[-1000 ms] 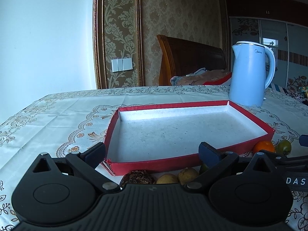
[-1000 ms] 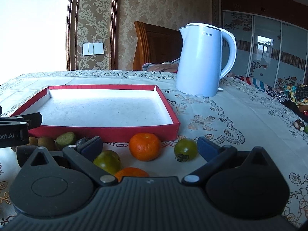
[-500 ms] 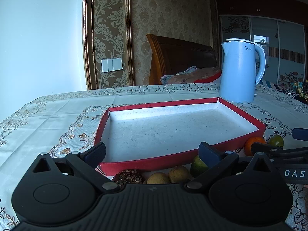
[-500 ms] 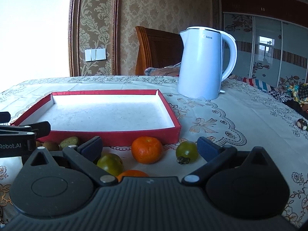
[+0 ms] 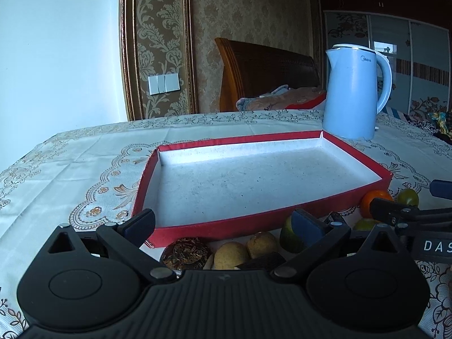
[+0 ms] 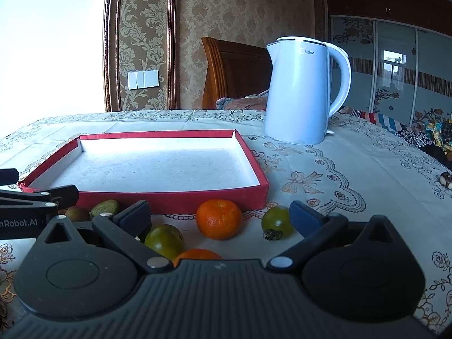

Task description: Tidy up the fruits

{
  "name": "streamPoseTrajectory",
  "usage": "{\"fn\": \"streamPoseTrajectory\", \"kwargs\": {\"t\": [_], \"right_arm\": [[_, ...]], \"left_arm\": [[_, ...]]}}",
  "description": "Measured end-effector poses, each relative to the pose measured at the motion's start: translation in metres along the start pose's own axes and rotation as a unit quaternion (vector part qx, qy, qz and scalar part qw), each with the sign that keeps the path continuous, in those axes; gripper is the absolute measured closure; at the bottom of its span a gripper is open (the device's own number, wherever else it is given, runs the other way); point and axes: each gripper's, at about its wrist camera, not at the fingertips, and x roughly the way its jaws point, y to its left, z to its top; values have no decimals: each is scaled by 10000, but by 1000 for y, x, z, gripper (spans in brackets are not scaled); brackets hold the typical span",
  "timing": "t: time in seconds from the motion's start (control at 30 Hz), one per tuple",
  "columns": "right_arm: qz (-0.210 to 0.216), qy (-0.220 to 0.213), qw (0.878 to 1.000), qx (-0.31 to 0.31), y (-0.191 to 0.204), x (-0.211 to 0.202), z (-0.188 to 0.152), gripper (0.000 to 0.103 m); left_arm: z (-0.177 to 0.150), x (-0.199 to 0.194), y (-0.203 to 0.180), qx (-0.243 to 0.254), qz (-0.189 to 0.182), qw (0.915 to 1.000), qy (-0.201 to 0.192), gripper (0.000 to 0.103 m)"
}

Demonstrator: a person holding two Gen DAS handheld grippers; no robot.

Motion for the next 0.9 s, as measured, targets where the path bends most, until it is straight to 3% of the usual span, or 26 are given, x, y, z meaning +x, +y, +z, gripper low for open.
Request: {"fn": "streamPoseTrajectory", "kwargs": {"t": [0.17,0.37,0.5,0.67,0.8,0.9], "right_arm": [[80,-2,9998,206,-8,0,0,0],[107,88,9991,411,-16,4,0,0],[163,141,9982,562,-21,6,0,0],[171,141,9976,663,-24,6,0,0],[233,122,9970,725,-28,4,-1,0],[263,204,9971,680,-30,3,0,0]], "left_arm": [[-2,-3,0,29,47,10000,-70,0],[-3,-8,18,-343,304,9989,-22,0],[-8,-22,36,-618,193,9979,73,0],[-19,-35,51,-801,405,9957,208,0],[-23,-42,51,-1012,74,9941,374,0],[-23,-43,36,-875,-39,9953,417,0]]}}
